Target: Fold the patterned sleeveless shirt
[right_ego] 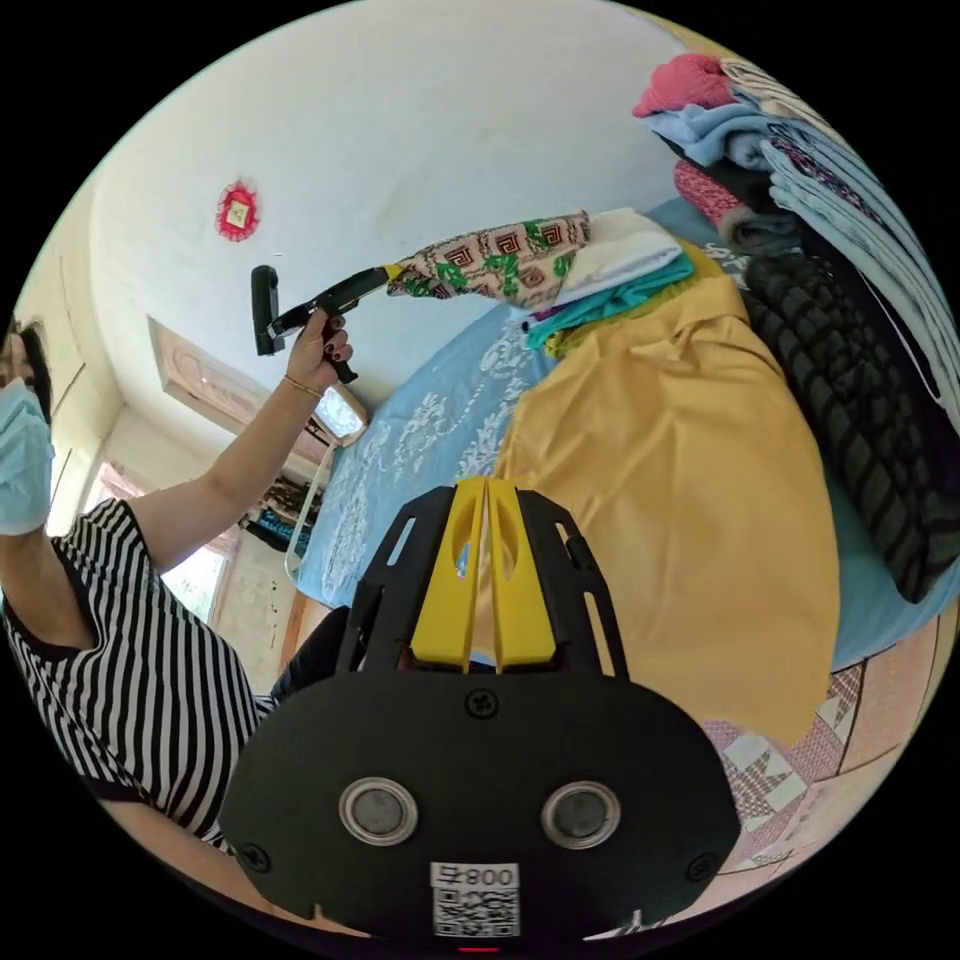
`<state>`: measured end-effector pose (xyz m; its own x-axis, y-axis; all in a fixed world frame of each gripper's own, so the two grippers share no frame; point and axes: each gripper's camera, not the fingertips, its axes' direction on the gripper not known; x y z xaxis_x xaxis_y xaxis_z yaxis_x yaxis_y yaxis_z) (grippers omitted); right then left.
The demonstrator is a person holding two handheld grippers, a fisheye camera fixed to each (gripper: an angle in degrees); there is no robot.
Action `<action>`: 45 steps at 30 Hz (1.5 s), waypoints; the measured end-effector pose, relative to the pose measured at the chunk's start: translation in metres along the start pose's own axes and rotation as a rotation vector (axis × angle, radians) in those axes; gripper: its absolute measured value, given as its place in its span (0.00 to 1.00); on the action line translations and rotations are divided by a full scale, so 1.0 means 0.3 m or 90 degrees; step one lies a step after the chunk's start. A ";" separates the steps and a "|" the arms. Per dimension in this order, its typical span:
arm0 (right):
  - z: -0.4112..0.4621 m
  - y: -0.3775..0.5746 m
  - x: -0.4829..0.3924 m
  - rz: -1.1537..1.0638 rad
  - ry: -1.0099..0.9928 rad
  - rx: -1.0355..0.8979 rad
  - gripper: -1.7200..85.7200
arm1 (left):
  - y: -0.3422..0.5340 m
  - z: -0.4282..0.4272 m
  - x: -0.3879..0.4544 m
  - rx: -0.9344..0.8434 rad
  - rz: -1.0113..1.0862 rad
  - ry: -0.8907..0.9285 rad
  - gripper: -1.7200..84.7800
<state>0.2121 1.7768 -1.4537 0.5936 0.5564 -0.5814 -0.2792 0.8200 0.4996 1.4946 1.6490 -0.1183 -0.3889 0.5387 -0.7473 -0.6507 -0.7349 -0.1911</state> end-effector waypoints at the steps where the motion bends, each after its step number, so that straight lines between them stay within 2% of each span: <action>1: 0.017 0.007 -0.022 -0.007 -0.003 -0.001 0.02 | 0.037 -0.100 0.000 0.007 -0.001 0.009 0.03; 6: 0.229 0.089 -0.242 -0.059 -0.081 -0.057 0.02 | 0.260 -0.493 0.031 -0.008 -0.028 0.033 0.03; 9: 0.382 0.157 -0.373 -0.075 -0.114 -0.113 0.03 | 0.473 -0.675 0.094 -0.072 -0.040 0.043 0.03; 11: 0.485 0.201 -0.454 -0.085 -0.134 -0.158 0.03 | 0.680 -0.747 0.135 -0.167 -0.093 0.074 0.03; 13: 0.590 0.247 -0.539 -0.089 -0.143 -0.197 0.03 | 0.833 -0.796 0.150 -0.195 -0.171 0.111 0.03; 16: 0.769 0.312 -0.711 -0.124 -0.154 -0.259 0.04 | 1.009 -0.916 0.171 -0.167 -0.283 0.196 0.03; 18: 0.909 0.347 -0.861 -0.175 -0.124 -0.290 0.05 | 1.062 -1.007 0.202 -0.139 -0.292 0.195 0.03; 23: 1.176 0.362 -1.044 -0.190 -0.054 -0.323 0.07 | 1.188 -1.123 0.287 -0.167 -0.285 0.189 0.03; 27: 1.366 0.330 -1.140 -0.153 -0.025 -0.325 0.09 | 1.243 -1.180 0.337 -0.172 -0.286 0.211 0.03; 30: 1.487 0.287 -1.231 -0.158 0.008 -0.316 0.10 | 1.222 -1.251 0.419 -0.156 -0.230 0.234 0.03; 38: 1.877 0.231 -1.502 -0.276 0.119 -0.435 0.12 | 1.070 -1.399 0.772 -0.171 0.006 0.220 0.03; 41: 2.036 0.238 -1.570 -0.298 0.171 -0.466 0.12 | 1.061 -1.424 0.861 -0.192 0.020 0.222 0.03; 45: 2.331 0.251 -1.638 -0.319 0.251 -0.514 0.13 | 1.066 -1.477 0.914 -0.203 -0.029 0.260 0.03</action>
<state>0.4273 1.4714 -0.6814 0.5329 0.0105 -0.8461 -0.5780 0.7348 -0.3550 1.4688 1.3791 -0.6663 -0.0370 0.4146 -0.9092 -0.4055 -0.8378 -0.3656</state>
